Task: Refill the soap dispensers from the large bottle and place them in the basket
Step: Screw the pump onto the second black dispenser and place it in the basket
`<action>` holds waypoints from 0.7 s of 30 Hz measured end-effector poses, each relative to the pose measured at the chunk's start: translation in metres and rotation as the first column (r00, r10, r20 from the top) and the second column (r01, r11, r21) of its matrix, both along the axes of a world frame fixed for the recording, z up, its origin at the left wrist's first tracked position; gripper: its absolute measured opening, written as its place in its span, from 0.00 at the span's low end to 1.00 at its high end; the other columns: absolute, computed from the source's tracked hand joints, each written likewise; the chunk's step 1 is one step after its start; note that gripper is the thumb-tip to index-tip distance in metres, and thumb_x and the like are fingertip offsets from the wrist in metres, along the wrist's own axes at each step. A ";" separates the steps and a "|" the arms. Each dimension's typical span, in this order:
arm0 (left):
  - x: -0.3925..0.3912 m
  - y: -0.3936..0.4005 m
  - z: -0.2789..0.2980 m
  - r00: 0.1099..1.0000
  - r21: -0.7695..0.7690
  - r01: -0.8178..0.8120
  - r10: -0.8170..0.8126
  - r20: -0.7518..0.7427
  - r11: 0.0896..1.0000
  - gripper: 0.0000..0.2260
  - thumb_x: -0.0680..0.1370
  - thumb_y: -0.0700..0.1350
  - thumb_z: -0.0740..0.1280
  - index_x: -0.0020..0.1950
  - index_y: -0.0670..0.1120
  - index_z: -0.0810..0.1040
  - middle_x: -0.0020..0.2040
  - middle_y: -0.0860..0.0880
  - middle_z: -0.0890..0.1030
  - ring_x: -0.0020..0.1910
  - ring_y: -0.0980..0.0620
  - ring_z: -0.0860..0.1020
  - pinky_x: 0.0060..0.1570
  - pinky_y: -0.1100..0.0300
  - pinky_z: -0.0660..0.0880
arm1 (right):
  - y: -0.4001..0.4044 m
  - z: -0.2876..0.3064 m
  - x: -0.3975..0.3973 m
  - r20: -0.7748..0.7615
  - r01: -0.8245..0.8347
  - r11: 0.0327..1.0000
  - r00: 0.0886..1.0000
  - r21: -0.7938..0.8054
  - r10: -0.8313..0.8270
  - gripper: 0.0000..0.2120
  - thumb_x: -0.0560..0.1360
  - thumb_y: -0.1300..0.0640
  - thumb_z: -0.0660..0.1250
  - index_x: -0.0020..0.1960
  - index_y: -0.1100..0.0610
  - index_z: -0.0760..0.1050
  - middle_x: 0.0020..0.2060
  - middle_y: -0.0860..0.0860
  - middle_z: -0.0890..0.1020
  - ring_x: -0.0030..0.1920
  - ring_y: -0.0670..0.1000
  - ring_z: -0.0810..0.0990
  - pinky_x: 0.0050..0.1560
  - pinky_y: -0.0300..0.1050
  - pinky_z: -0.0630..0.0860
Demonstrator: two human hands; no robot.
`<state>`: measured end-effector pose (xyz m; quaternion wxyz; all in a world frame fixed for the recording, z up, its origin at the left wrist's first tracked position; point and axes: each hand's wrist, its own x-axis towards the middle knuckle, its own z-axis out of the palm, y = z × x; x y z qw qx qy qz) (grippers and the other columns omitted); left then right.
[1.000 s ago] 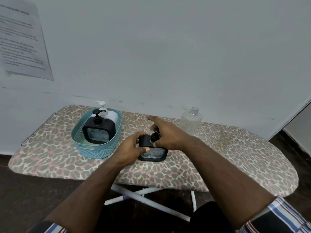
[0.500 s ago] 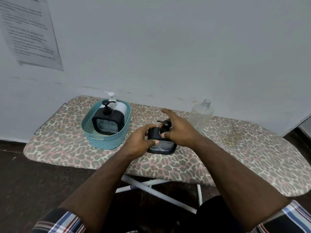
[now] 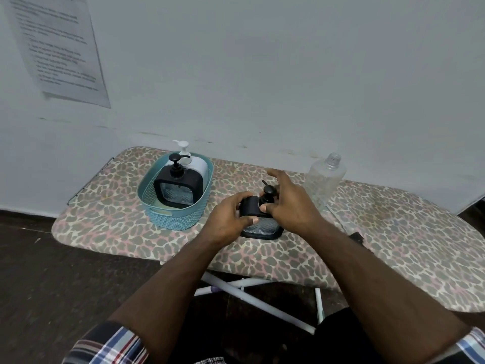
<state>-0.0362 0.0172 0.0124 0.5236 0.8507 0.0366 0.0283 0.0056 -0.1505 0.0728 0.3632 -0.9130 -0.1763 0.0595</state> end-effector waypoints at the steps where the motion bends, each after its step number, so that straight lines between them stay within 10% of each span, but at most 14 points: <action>1: -0.001 -0.001 0.000 1.000 0.013 -0.005 0.005 0.007 1.000 0.26 0.74 0.41 0.77 0.71 0.52 0.76 0.61 0.54 0.80 0.61 0.54 0.77 0.59 0.59 0.73 | 0.003 -0.001 -0.004 0.024 0.022 1.000 0.999 -0.002 -0.022 0.38 0.75 0.63 0.73 0.78 0.47 0.59 0.55 0.47 0.80 0.56 0.50 0.80 0.55 0.44 0.74; 12: -0.004 -0.006 0.002 0.998 0.028 -0.037 0.035 0.058 0.999 0.24 0.74 0.41 0.77 0.68 0.50 0.77 0.56 0.57 0.80 0.54 0.58 0.77 0.48 0.74 0.69 | 0.001 -0.006 -0.005 0.010 0.050 0.996 0.999 0.067 -0.051 0.38 0.73 0.57 0.78 0.76 0.49 0.61 0.55 0.48 0.79 0.54 0.49 0.79 0.53 0.43 0.73; 21: -0.004 -0.008 -0.005 0.995 0.074 -0.061 0.055 0.078 0.995 0.25 0.74 0.44 0.78 0.69 0.52 0.76 0.62 0.52 0.81 0.59 0.54 0.78 0.52 0.66 0.71 | 0.006 -0.018 -0.008 0.029 0.127 0.976 0.991 0.178 -0.134 0.30 0.73 0.60 0.77 0.67 0.49 0.65 0.48 0.45 0.79 0.49 0.48 0.81 0.45 0.39 0.75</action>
